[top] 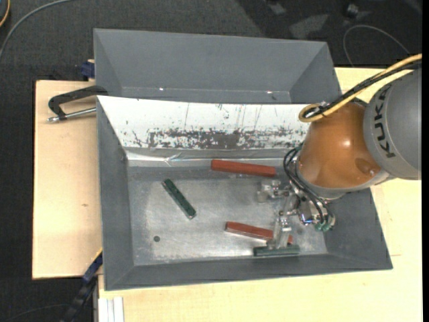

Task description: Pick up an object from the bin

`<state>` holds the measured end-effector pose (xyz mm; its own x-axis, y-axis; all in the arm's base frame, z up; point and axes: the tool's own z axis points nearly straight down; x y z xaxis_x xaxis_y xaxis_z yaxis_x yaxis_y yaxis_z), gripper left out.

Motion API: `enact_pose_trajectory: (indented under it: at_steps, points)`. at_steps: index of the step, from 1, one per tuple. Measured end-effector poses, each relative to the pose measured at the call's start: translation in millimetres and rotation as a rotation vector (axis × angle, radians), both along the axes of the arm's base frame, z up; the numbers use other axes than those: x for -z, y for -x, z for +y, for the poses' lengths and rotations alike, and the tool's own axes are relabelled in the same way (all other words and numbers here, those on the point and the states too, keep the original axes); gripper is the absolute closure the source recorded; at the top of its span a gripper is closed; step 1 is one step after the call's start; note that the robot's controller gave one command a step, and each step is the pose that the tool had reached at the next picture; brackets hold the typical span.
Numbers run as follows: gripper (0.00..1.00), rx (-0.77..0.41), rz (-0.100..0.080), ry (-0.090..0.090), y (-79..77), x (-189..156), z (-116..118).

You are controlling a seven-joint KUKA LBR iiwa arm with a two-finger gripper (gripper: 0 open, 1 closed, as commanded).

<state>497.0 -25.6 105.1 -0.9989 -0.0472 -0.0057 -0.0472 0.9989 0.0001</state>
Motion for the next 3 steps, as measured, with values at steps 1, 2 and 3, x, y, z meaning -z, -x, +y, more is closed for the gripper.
enact_pose_trajectory:
  at_steps: [1,2,3]
  points:
    - [0.00,0.185,0.009,-0.001,3.5,35.1,15.0]
    - [0.00,0.184,0.006,-0.001,2.8,34.4,15.3]
    - [1.00,0.184,0.006,-0.001,3.0,34.9,15.5]
